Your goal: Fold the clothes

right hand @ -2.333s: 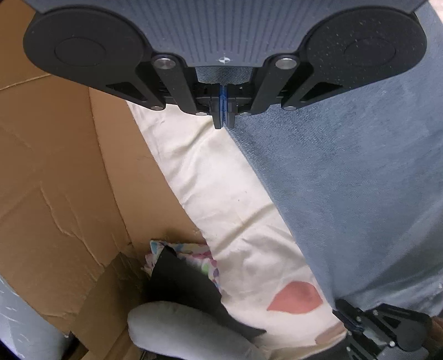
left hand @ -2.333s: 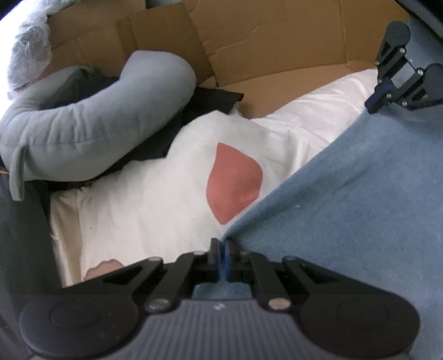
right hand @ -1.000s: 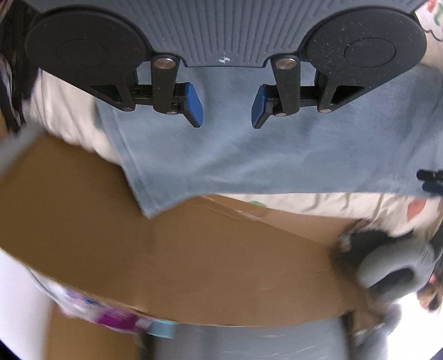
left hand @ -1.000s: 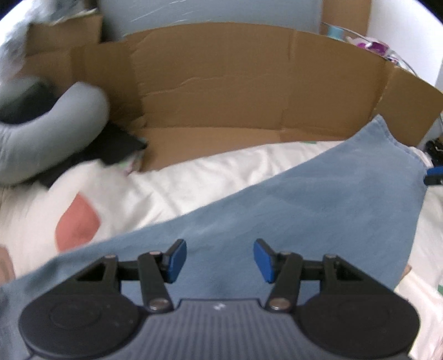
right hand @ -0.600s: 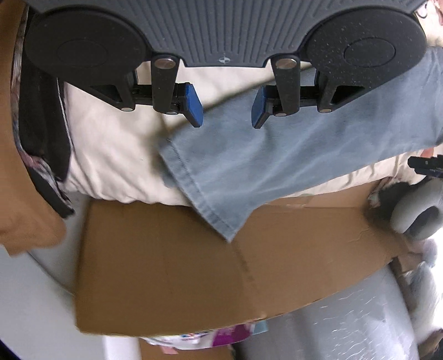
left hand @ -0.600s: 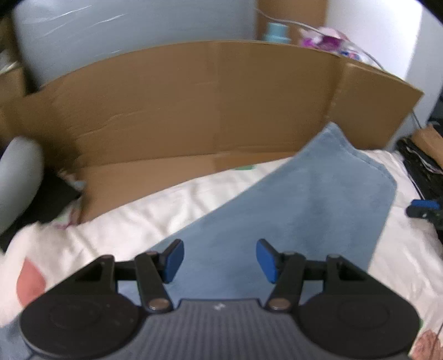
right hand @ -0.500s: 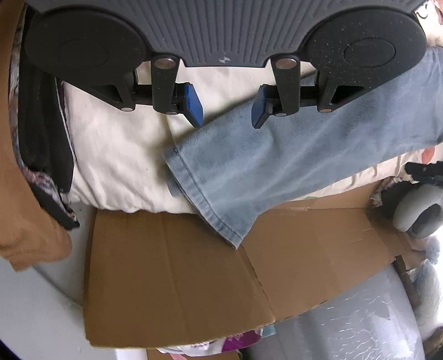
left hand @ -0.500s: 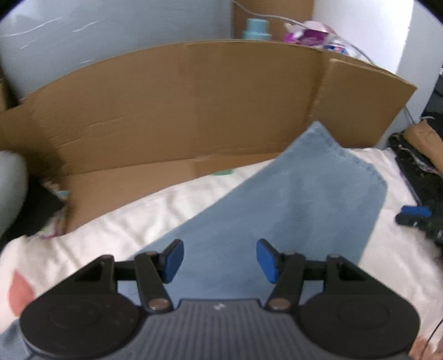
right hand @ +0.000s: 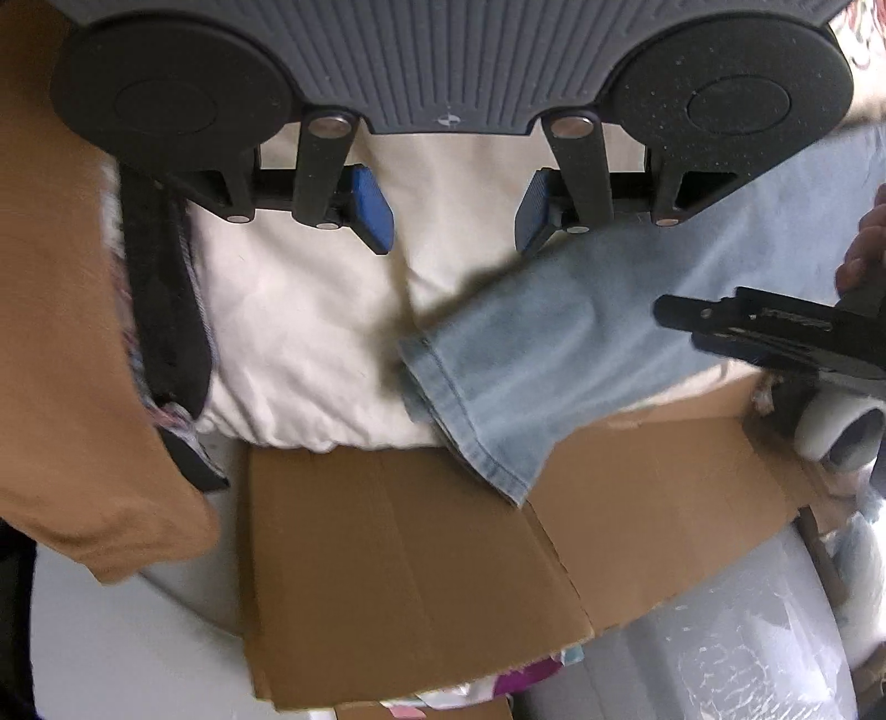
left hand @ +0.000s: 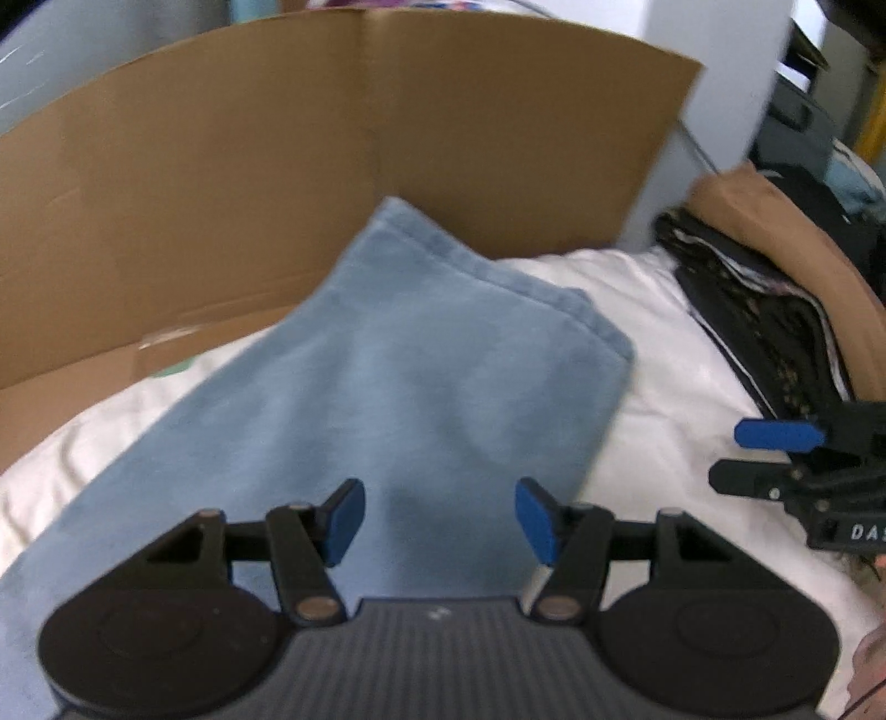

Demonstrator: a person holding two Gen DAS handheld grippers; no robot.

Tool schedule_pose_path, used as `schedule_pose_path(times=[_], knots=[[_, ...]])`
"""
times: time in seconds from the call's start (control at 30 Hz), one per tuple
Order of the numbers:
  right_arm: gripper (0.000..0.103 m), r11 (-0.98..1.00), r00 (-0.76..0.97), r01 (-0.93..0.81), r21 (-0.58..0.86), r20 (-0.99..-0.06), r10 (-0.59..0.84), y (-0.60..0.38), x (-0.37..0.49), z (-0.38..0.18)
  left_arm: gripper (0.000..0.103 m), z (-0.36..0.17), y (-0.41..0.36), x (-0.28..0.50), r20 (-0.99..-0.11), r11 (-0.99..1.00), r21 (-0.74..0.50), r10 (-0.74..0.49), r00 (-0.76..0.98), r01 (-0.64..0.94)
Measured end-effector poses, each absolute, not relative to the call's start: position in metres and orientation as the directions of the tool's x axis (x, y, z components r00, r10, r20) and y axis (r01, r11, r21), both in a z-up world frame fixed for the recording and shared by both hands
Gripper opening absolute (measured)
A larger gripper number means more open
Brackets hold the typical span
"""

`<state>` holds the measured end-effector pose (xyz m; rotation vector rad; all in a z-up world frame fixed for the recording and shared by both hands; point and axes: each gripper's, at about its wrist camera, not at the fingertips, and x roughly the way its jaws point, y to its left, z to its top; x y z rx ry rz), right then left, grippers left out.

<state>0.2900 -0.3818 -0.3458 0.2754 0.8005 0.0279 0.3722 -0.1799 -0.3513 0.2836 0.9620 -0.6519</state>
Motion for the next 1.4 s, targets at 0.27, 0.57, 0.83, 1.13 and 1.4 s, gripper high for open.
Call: schedule_pose_path(times=[0.27,0.57,0.83,1.13,1.4], knots=[[0.057,0.967,0.678,0.094,0.238,-0.726,0.113,-0.401,0.28,-0.353,0.067,-0.369,-0.209,0.362,-0.807,0.741,-0.076,-0.439,0.395,0.667],[0.069,0.969,0.669,0.069,0.239,-0.731,0.133,-0.402,0.286,-0.352,0.067,-0.368,-0.236,0.354,-0.763,0.671,-0.057,-0.506,0.401,0.739],[0.07,0.969,0.658,0.064,0.24,-0.74,0.14,-0.406,0.292,-0.354,0.07,-0.387,-0.266,0.352,-0.77,0.643,0.064,-0.455,0.448,0.763],[0.071,0.962,0.661,0.076,0.261,-0.736,0.147,-0.409,0.289,-0.354,0.079,-0.409,-0.279,0.354,-0.778,0.645,0.1,-0.424,0.463,0.758],[0.072,0.955,0.67,0.088,0.283,-0.726,0.154,-0.409,0.287,-0.353,0.06,-0.396,-0.279,0.361,-0.746,0.663,0.132,-0.423,0.514,0.737]])
